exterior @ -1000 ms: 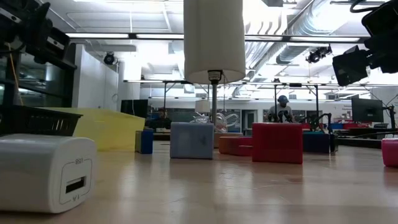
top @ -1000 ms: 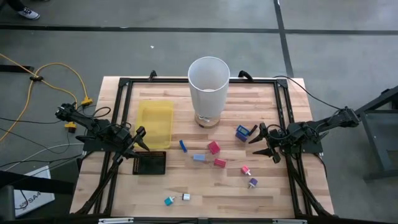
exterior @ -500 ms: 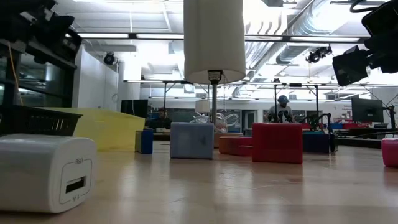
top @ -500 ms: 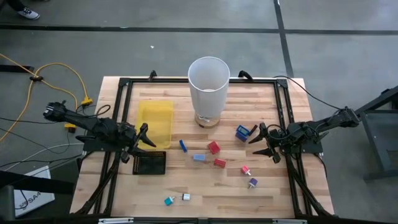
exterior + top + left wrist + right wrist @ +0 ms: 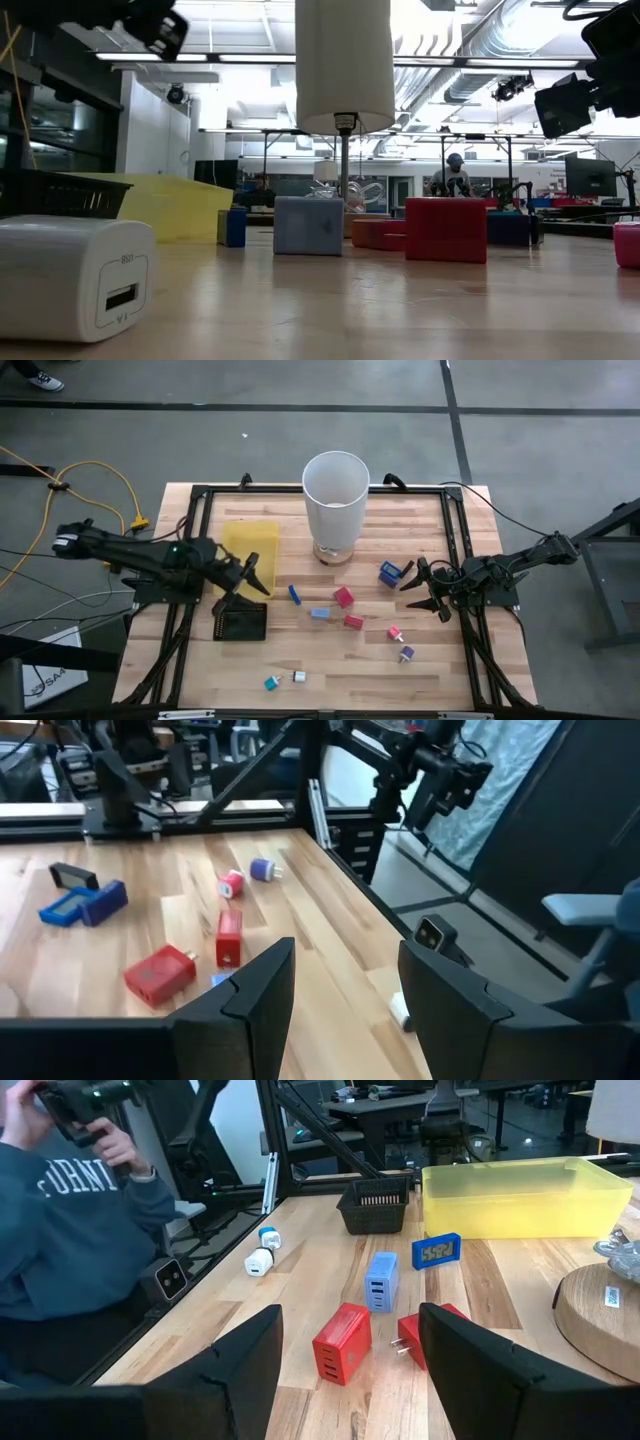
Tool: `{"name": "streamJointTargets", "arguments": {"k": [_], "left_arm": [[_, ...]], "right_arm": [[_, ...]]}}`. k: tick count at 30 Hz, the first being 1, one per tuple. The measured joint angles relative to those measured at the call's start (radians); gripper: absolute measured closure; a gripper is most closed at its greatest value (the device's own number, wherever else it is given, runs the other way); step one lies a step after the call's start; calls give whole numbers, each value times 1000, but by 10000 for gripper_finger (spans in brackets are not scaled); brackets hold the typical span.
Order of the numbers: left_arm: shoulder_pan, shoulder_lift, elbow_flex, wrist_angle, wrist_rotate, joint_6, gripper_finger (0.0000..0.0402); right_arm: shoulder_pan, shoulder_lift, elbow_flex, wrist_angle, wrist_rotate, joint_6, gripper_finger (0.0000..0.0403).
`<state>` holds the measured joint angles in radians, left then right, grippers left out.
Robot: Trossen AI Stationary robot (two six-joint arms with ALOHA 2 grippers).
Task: Pick & Place Office items
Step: Put the left blue digital clock into the black bin
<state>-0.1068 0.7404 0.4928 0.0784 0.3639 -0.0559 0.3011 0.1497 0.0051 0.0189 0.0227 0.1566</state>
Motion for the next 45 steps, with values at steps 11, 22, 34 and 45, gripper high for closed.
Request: {"name": "streamJointTargets", "arguments": {"k": [11, 22, 34, 45], "left_arm": [[143, 123, 199, -152, 134, 127, 227], [159, 127, 348, -387, 46, 321, 227], [85, 145, 384, -497, -93, 373, 227], [56, 398, 384, -505, -159, 373, 227]], "right_arm": [[0, 0, 0, 0, 0, 0, 181], [0, 0, 0, 0, 0, 0, 181], [0, 0, 0, 0, 0, 0, 181], [0, 0, 0, 1, 0, 0, 181]]}}
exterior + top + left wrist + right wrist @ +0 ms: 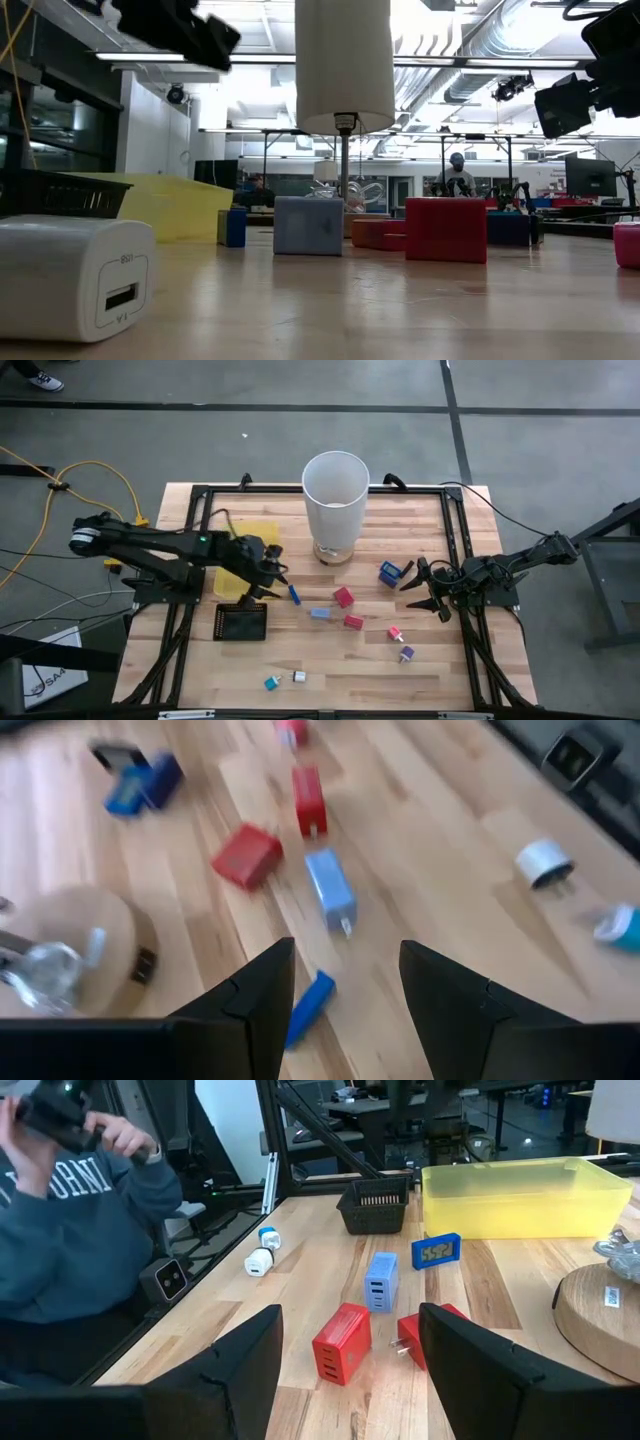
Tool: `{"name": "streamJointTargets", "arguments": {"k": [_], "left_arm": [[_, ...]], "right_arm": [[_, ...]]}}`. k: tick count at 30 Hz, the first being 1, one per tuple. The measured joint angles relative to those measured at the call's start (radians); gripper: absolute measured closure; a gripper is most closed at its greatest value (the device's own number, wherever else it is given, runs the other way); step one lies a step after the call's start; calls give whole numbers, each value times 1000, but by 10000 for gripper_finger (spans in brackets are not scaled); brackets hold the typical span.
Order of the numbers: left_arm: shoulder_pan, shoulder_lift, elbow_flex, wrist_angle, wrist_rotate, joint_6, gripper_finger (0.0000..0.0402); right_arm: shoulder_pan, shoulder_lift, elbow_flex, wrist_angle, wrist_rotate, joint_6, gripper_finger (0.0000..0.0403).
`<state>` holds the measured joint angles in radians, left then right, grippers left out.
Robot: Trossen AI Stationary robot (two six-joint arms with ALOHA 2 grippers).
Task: Pick & Place Office items
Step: Put the left blue digital clock into the black bin
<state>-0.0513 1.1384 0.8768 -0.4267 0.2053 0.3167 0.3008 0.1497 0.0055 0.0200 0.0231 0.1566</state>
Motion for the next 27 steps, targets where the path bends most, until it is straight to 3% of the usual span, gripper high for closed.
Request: {"name": "streamJointTargets", "arguments": {"k": [12, 19, 27], "left_arm": [[0, 198, 0, 2, -5, 28, 227], [0, 246, 0, 4, -112, 66, 227], [0, 256, 0, 14, -131, 52, 227]], "right_arm": [[0, 0, 0, 5, 0, 0, 181], [0, 0, 0, 5, 0, 0, 181], [0, 0, 0, 6, 0, 0, 181]]}}
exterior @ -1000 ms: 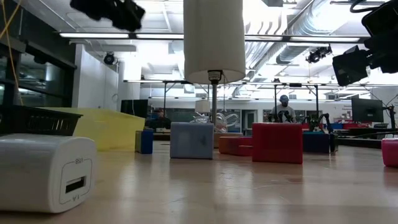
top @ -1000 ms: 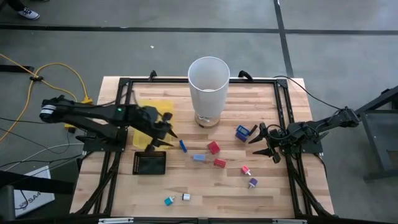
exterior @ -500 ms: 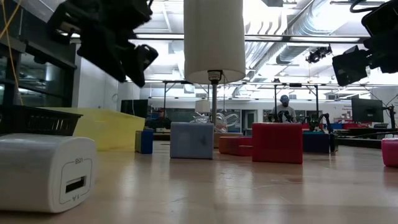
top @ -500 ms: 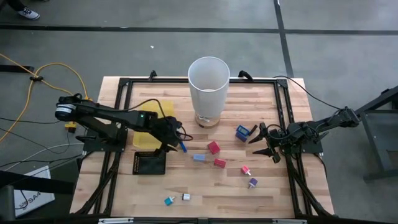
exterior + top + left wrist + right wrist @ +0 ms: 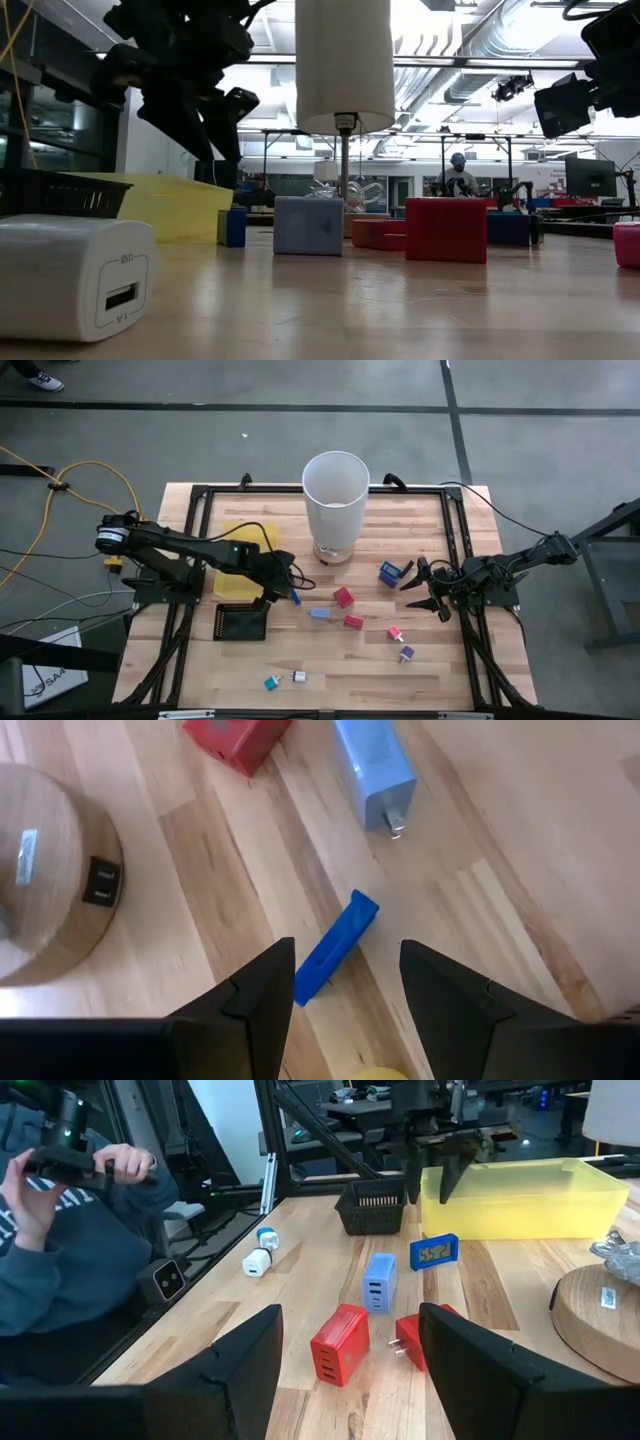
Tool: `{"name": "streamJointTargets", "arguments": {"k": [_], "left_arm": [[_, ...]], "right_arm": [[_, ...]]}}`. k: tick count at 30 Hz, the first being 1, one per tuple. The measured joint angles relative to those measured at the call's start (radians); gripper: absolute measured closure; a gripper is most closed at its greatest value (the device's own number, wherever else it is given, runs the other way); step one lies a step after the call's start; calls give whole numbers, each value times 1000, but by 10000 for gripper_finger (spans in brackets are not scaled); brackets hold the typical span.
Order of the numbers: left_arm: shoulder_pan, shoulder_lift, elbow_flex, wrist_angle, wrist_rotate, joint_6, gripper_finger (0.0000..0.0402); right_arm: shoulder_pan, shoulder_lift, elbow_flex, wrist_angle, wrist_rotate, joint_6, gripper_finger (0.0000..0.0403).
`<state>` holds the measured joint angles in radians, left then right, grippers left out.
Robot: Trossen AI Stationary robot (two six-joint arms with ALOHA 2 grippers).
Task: Pick & Place Office items
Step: Put the left blue digital clock into the black bin
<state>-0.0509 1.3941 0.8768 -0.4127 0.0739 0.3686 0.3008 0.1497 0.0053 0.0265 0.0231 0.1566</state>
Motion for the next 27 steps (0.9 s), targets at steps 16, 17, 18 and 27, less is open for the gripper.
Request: {"name": "streamJointTargets", "arguments": {"k": [16, 17, 18, 27], "left_arm": [[-58, 13, 100, -116, -155, 57, 227], [-58, 19, 109, -137, -158, 54, 227], [-56, 33, 125, -151, -159, 54, 227], [-42, 221, 310, -285, -112, 112, 227]], "right_arm": [[0, 0, 0, 0, 0, 0, 181], [0, 0, 0, 0, 0, 0, 181], [0, 0, 0, 0, 0, 0, 181], [0, 4, 0, 5, -1, 0, 181]]}}
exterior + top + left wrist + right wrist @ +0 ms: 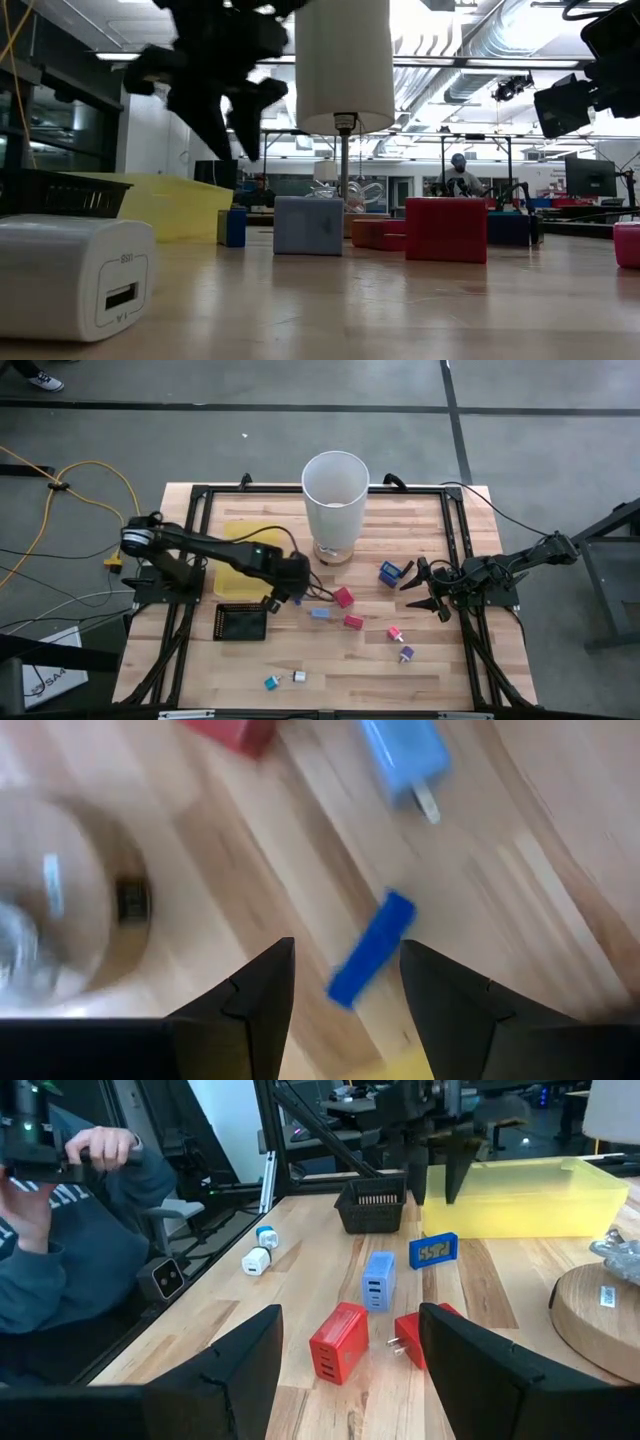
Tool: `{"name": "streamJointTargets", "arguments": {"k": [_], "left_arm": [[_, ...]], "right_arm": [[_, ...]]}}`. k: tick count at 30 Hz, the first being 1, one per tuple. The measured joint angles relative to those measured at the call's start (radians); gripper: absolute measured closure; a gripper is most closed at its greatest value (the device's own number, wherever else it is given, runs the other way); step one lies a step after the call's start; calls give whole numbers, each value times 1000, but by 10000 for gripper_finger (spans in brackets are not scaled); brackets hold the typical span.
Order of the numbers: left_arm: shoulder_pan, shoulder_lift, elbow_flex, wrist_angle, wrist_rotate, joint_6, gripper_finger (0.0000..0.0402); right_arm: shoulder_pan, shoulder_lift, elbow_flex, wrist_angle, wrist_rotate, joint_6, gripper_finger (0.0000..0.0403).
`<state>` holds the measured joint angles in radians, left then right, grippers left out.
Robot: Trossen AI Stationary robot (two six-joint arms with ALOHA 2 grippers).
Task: Pick & Place Office items
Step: Put the left blue digital clock into the black bin
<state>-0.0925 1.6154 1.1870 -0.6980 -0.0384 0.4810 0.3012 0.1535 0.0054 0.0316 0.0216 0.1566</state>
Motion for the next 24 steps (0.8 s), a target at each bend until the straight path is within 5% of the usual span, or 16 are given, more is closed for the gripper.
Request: {"name": "streamJointTargets", "arguments": {"k": [6, 24], "left_arm": [[-1, 40, 8, -29, 78, 46, 227], [-4, 64, 7, -17, 33, 175, 227]], "right_arm": [[0, 10, 0, 0, 1, 0, 181], [0, 23, 0, 1, 1, 0, 181]]}}
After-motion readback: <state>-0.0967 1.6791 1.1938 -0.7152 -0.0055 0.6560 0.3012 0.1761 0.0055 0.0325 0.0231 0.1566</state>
